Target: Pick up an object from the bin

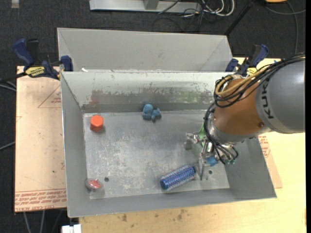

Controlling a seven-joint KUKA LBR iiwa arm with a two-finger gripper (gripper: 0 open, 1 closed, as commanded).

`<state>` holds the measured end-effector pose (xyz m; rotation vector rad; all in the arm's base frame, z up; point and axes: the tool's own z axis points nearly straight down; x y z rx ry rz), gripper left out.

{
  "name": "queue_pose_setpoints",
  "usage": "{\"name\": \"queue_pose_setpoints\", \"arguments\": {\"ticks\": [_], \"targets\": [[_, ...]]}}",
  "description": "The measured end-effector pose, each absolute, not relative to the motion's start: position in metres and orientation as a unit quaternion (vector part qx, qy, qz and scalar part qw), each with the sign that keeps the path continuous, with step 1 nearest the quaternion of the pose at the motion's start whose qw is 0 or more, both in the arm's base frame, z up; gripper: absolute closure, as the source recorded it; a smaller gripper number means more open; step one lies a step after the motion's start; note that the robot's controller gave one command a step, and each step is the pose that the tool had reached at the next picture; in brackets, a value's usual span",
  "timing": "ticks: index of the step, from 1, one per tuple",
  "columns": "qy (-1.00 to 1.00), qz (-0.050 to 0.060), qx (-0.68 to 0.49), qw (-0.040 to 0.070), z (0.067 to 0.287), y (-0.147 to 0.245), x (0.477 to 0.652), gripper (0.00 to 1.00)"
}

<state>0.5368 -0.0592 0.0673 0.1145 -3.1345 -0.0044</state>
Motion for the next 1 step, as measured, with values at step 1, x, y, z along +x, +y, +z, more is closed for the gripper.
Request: {"name": "queue_pose_setpoints", "arguments": {"ticks": [1], "targets": [[-1.000, -0.001, -0.021, -0.001, 0.0719, 0.0058, 0.5302, 0.00]]}}
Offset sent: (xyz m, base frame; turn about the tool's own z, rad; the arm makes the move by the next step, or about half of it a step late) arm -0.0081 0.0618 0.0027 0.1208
